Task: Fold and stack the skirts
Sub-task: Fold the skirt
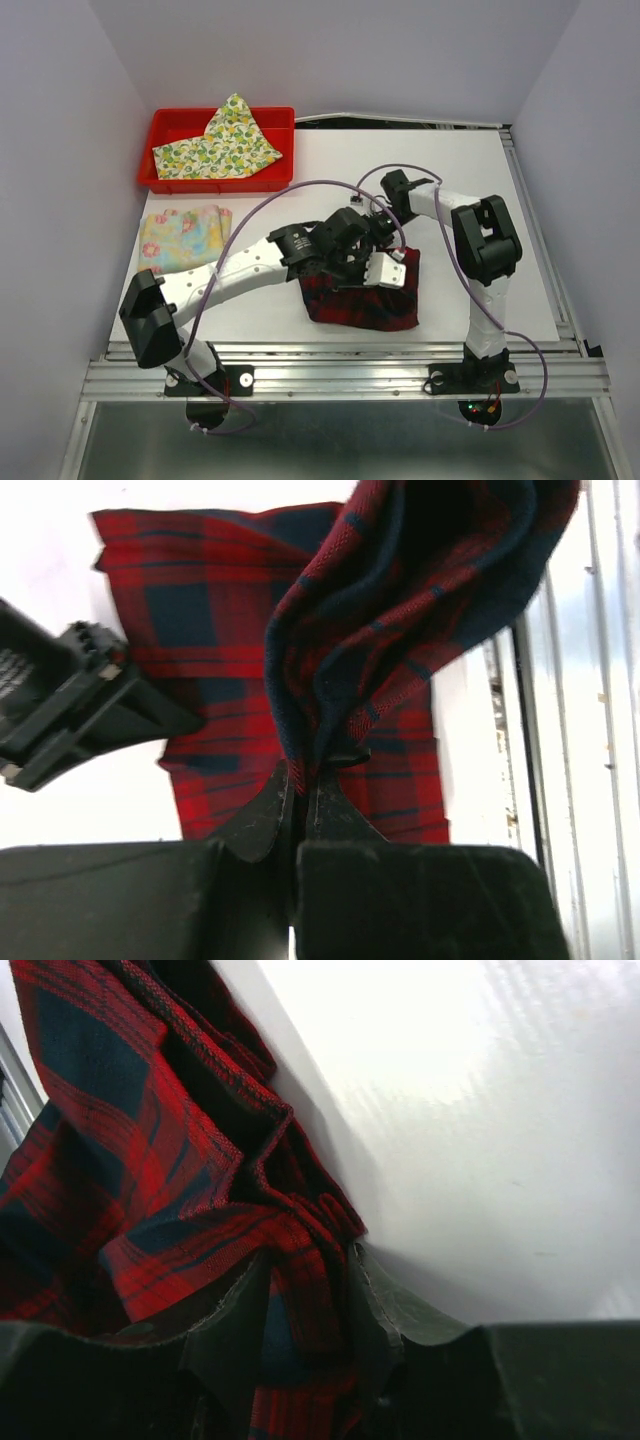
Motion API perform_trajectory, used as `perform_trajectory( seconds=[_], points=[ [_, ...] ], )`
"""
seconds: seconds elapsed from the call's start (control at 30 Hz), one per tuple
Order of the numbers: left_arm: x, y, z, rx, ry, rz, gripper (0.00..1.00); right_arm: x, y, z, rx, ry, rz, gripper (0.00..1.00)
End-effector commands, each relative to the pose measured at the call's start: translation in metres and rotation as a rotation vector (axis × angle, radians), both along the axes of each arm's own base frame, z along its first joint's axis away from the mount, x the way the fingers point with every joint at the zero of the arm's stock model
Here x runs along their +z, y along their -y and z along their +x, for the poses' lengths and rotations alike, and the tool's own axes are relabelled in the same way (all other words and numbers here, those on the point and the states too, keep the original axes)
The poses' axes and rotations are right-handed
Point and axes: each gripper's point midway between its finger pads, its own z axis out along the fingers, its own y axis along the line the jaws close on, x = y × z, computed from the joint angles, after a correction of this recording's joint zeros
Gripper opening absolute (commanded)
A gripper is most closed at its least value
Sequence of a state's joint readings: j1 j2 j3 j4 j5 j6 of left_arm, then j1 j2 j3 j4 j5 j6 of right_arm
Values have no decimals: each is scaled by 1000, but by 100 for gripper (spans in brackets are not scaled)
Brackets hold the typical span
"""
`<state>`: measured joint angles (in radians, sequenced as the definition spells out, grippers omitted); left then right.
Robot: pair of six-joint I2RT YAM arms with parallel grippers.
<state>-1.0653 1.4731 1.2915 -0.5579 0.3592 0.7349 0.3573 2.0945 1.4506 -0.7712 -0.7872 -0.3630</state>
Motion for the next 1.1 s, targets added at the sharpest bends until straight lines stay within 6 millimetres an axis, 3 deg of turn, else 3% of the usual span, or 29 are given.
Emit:
perform_trajectory(
  seconds=[0.0,0.27,0.43,0.53,0.6,0.63,0.73,0.77,0.9,0.93,0.97,1.0,1.07],
  points=[
    [20,13,42,41,52,-46,0,1,-4,-17,45,-4,16,42],
    [-21,15,100,103,44,13,0,2,-4,-23,59,-13,36,42],
    [-56,9,116,126,21,54,0,-1,-4,-19,52,-14,18,45],
    [-74,4,117,129,5,80,0,1,-1,-7,33,24,-23,57],
    [-85,2,117,130,-5,96,1,6,1,11,2,74,-71,68],
    [-90,0,118,134,-13,104,3,8,2,18,-8,97,-87,81],
    [-94,0,121,140,-15,107,7,27,9,57,-88,186,-122,94],
    [-93,0,124,152,-18,104,9,43,15,81,-139,237,-129,100],
    [-77,1,150,208,-14,82,19,76,42,126,-270,303,-120,100],
    [-71,1,156,222,-24,72,21,98,46,141,-301,345,-101,100],
    [-79,-7,161,239,-65,100,27,106,67,151,-361,343,-105,100],
    [-66,-3,172,248,-56,75,32,115,77,158,-387,354,-99,100],
    [-58,-4,179,263,-89,57,50,141,96,164,-426,371,-78,100]
  ],
)
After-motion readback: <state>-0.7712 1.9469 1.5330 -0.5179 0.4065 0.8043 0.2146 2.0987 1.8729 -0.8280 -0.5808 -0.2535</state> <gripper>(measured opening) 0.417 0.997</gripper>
